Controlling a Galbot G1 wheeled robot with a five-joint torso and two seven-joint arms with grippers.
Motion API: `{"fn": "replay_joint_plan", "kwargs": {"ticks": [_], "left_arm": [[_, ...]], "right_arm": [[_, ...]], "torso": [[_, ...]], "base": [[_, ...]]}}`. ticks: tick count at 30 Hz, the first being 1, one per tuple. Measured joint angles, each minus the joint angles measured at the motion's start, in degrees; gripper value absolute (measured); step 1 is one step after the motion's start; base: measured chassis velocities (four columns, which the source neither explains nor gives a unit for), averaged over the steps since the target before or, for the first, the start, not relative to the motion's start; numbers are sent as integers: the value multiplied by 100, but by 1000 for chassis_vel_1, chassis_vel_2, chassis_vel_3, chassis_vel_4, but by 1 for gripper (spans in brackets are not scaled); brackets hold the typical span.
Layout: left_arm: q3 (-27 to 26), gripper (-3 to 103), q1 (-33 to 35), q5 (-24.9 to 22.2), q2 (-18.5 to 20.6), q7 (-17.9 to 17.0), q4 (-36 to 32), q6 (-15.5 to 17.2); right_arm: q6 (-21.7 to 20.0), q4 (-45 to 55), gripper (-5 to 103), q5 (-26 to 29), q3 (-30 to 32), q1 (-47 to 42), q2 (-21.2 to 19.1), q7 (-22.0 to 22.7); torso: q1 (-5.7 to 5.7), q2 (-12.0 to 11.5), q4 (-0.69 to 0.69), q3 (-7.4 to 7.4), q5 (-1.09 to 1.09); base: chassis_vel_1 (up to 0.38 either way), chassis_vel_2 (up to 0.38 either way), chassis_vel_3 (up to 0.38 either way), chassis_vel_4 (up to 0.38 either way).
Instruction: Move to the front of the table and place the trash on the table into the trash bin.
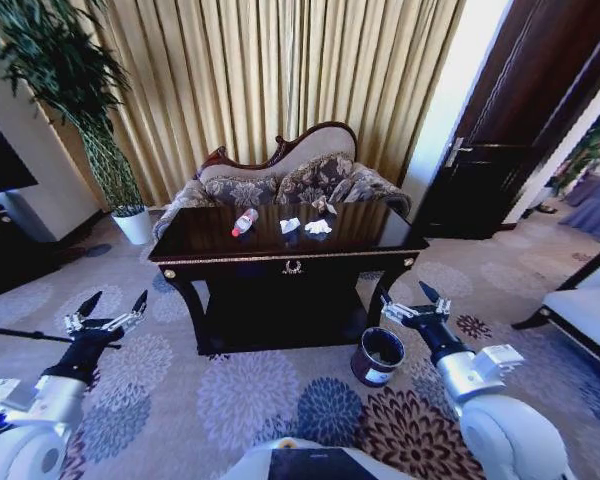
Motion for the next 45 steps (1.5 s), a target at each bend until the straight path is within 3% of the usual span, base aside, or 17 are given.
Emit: {"fn": "replay_joint_plan", "kwargs": {"ticks": [33, 45], "left_arm": [[-5, 100, 11, -7, -11, 48, -40, -7], [-1, 100, 8, -24, -26, 49, -30, -6]], "right_arm": [[10, 16, 100, -130, -131, -14, 50, 2], [77, -53, 100, -221, -230, 35, 15, 60]], "torso": [[1, -1, -1, 0, 1], [0, 0, 0, 0, 1]], "base": [[-158, 156, 159, -155], [-42, 51, 52, -57]]}}
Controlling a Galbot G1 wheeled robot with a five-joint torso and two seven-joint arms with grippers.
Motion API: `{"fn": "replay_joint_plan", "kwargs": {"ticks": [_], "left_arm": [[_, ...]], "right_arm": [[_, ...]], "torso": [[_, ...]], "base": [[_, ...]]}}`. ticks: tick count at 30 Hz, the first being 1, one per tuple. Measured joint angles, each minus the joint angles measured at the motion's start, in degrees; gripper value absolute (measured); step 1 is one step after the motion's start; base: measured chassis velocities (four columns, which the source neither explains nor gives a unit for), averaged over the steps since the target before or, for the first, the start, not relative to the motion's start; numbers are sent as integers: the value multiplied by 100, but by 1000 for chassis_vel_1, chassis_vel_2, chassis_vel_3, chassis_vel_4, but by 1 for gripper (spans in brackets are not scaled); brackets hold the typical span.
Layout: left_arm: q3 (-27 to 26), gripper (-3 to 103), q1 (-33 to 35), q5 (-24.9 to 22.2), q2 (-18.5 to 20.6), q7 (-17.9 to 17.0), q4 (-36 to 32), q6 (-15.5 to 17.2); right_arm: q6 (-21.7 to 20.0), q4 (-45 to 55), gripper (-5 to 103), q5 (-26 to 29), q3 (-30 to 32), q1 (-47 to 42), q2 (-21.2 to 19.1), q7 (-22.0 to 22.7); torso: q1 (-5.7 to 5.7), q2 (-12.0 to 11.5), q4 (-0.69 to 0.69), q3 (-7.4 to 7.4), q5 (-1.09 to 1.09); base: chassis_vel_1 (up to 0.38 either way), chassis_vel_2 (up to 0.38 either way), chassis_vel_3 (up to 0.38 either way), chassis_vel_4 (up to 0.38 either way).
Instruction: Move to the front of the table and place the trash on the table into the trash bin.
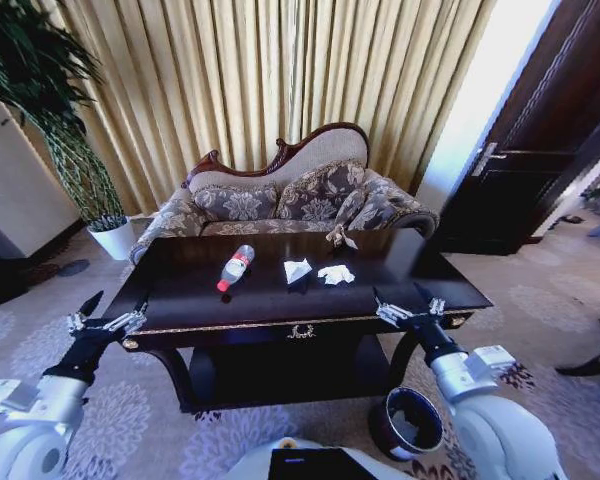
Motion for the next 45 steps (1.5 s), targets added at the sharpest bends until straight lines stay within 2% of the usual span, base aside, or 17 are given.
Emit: {"fn": "replay_joint_plan", "kwargs": {"ticks": [2, 9, 15, 19, 21, 22, 24, 25, 27, 29, 32, 38, 41, 44, 45], "left_arm": [[-20, 100, -1, -17, 12, -1, -19, 0], [-43, 100, -8, -28, 28, -9, -30, 7], [-44, 100, -16, -30, 12, -24, -23, 18], [-68, 100, -10, -30, 14, -29, -36, 23], [-98, 100, 2, -34, 22, -31, -72, 27], [-98, 100, 2, -34, 22, -31, -72, 27], [-150, 100, 16, -46, 27, -38, -114, 29], [-150, 100, 16, -46, 27, -38, -114, 29], [-219, 100, 36, -62, 10, -49, -150, 33], [-239, 100, 45, -66, -1, -53, -157, 34], [-263, 100, 74, -71, -82, -59, -175, 35], [-134, 100, 67, -64, -158, -136, -249, 62], [52, 100, 7, -29, -78, -372, -394, 206], [125, 100, -22, 17, -76, -443, -422, 240], [215, 100, -40, 80, -91, -525, -455, 272]], "right_arm": [[11, -15, 100, 17, -47, 15, -4, 157], [12, -37, 100, 69, -53, 60, -38, 218], [-281, -56, 100, 222, -51, 188, -238, 484], [-593, -56, 100, 763, 1, 400, -541, 810], [-886, -64, 100, 1407, 80, 629, -844, 1071], [-886, -64, 100, 1407, 80, 629, -844, 1071], [-1124, -119, 100, 2057, 104, 875, -1210, 1295], [-1124, -119, 100, 2057, 104, 875, -1210, 1295], [-1199, -274, 100, 2533, 30, 1118, -1599, 1385], [-1200, -346, 100, 2607, -10, 1197, -1720, 1386], [-1184, -746, 100, 2928, -186, 1652, -2160, 1382], [-1173, -1345, 100, 3265, -372, 2297, -2589, 1367], [-1244, -1948, 100, 3624, -797, 3095, -3054, 1349], [-1263, -2127, 100, 3683, -1043, 3406, -3165, 1343], [-1288, -2342, 100, 3748, -1377, 3841, -3263, 1340]], "torso": [[-2, 1, 0, -1, 1], [0, 0, -1, 0, 0], [0, 0, -1, 0, 1], [0, 0, -1, 0, 1], [0, 0, -1, 0, 0], [0, 0, -1, 0, 0], [0, 0, 0, 0, 1], [0, 0, 0, 0, 1], [0, 0, -1, 0, 1], [0, 0, -1, 0, 3], [0, 0, 1, 0, 1], [1, 0, -1, 1, 2], [1, 0, -2, 1, 2], [1, 0, -2, 1, 1], [1, 0, -2, 1, 1]], "base": [[0, 0, 0, 0], [0, 0, 0, 0], [0, 0, 0, 0], [0, 0, 0, 0], [0, 0, 0, 0], [0, 0, 0, 0], [0, 0, 0, 0], [0, 0, 0, 0], [0, 0, 0, 0], [0, 0, 0, 0], [0, 0, 0, 0], [0, 0, 0, 0], [0, 0, 0, 0], [0, 0, 0, 0], [0, 0, 0, 0]]}}
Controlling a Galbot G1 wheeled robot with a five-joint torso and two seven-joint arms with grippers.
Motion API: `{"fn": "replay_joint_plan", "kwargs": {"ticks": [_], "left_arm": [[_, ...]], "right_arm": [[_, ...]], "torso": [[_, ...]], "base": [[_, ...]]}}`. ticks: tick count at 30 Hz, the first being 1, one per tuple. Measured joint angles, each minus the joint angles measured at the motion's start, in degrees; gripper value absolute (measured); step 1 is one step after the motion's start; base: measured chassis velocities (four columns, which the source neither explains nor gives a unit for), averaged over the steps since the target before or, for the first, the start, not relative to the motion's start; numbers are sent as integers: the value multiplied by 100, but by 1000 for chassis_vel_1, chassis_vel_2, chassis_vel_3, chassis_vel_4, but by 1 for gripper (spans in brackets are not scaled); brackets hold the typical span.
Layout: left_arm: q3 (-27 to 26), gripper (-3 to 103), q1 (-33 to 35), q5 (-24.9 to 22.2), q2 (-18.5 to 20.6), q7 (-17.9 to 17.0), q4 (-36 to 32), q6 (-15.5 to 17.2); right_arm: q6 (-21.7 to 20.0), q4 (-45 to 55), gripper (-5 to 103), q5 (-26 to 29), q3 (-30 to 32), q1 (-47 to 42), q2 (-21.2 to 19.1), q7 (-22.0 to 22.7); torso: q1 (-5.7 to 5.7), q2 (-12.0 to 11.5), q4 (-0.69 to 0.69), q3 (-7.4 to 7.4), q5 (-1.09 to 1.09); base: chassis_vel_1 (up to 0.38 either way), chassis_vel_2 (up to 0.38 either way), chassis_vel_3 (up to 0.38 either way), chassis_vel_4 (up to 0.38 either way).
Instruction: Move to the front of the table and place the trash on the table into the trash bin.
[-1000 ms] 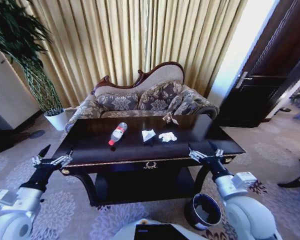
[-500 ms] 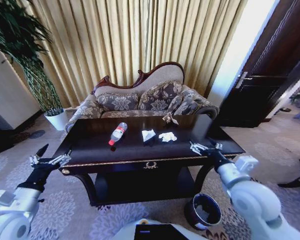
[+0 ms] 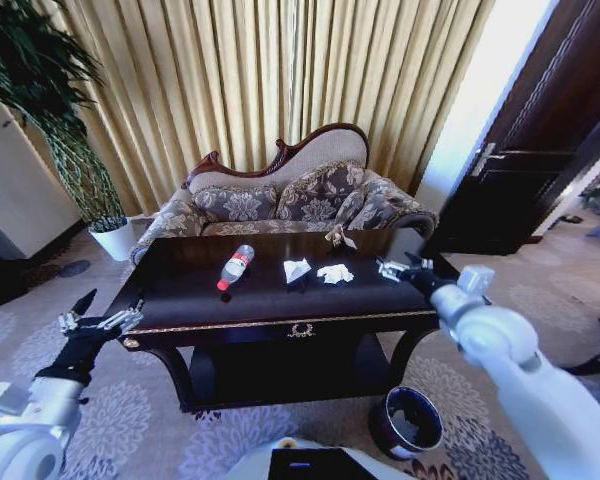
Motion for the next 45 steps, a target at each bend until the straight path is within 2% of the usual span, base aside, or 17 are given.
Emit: {"fn": "replay_joint_plan", "kwargs": {"ticks": [2, 3, 5, 9, 12, 17, 22, 25, 31, 45], "left_arm": [[122, 100, -4, 111, -47, -68, -42, 29], [122, 100, -4, 111, -47, -68, -42, 29], [233, 100, -13, 276, -91, -102, -58, 38], [269, 100, -21, 326, -94, -125, -58, 47], [353, 100, -74, 436, -92, -150, -21, 92], [345, 100, -55, 452, -121, -167, -34, 113], [317, 100, -65, 452, -141, -168, -41, 114], [321, 100, -79, 452, -159, -169, -44, 114], [279, 100, -90, 447, -223, -180, -28, 91], [155, 100, -94, 346, -279, -177, 142, -50]], "right_arm": [[-51, -354, 100, 140, -576, 687, -74, -4], [-51, -354, 100, 140, -576, 687, -74, -4], [-88, -925, 100, 232, -1379, 1562, -5, -1], [-90, -1203, 100, 237, -1782, 1973, 83, 13], [-87, -1960, 100, 209, -2790, 3159, 455, 91], [-150, -2621, 100, 220, -3455, 3919, 829, 228], [-314, -2997, 100, 210, -3821, 4280, 1100, 472], [-617, -3303, 100, 146, -4044, 4505, 1358, 928], [-842, -3750, 100, 81, -4276, 4842, 1711, 1432], [-1070, -4531, 100, 90, -4501, 5150, 2124, 1906]], "torso": [[0, 0, 4, 0, -2], [0, 0, 4, 0, -2], [0, 0, 1, 0, -1], [0, -1, 1, 0, 1], [1, -1, 3, 0, -2], [1, -1, 2, 0, -2], [1, -1, 2, 0, -1], [0, -1, 2, 0, -1], [0, -1, 2, 0, -1], [0, 0, 2, -1, -1]], "base": [[0, 0, 0, 0], [0, 0, 0, 0], [0, 0, 0, 0], [0, 0, 0, 0], [0, 0, 0, 0], [0, 0, 0, 0], [0, 0, 0, 0], [0, 0, 0, 0], [0, 0, 0, 0], [0, 0, 0, 0]]}}
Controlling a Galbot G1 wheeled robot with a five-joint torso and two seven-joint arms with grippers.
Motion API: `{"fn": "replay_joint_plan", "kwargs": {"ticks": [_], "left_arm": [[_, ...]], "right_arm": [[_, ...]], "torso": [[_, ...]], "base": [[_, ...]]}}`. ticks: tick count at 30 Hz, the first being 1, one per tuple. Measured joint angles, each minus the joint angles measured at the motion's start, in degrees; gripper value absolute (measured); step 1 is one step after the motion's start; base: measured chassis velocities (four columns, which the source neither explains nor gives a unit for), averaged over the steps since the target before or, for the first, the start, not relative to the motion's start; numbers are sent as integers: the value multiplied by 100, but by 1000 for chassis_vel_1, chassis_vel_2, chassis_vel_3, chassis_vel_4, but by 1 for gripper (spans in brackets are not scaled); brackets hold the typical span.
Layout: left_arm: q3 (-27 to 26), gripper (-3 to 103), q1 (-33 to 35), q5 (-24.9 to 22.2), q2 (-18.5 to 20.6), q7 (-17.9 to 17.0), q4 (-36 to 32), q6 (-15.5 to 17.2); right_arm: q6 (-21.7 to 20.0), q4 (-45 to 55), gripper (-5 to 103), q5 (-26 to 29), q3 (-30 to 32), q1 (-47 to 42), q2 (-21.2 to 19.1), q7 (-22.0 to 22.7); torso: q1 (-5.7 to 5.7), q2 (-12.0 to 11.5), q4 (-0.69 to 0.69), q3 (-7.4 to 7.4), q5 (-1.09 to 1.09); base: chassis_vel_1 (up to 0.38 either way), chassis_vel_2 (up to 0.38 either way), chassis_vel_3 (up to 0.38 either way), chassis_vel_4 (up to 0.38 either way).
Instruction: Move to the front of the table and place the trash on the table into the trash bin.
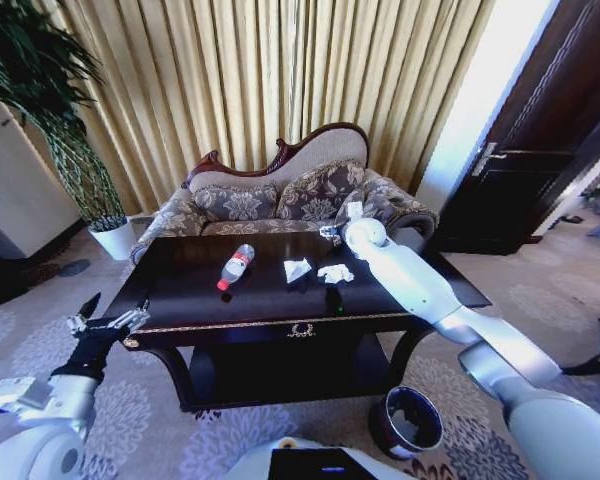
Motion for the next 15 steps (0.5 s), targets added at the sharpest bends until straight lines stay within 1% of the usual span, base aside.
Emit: {"fn": "replay_joint_plan", "kwargs": {"ticks": [5, 10, 11, 13, 14, 15], "left_arm": [[-130, 100, 13, -152, 12, -2, 31, -22], [-185, 100, 24, -212, 31, -1, 71, -93], [-192, 100, 27, -229, 34, 0, 71, -99], [-218, 100, 29, -276, 43, 1, 71, -107], [-218, 100, 29, -276, 43, 1, 71, -107], [-222, 100, 24, -292, 44, 1, 71, -107]], "right_arm": [[0, -266, 100, 21, 30, 7, 25, 33], [2, -292, 100, 43, 48, -88, -15, 27], [5, -292, 103, 44, 51, -107, -23, 25], [23, -272, 95, 42, 57, -182, -50, 24], [23, -272, 95, 42, 57, -182, -50, 24], [37, -246, 90, 39, 61, -208, -58, 24]], "torso": [[0, 0, 0, 0, 1], [0, 1, 0, 0, 1], [0, 1, 0, 0, 0], [0, 0, 0, 0, 1], [0, 0, 0, 0, 1], [0, 0, 0, 0, 1]], "base": [[0, 0, 0, 0], [0, 0, 0, 0], [0, 0, 0, 0], [0, 0, 0, 0], [0, 0, 0, 0], [0, 0, 0, 0]]}}
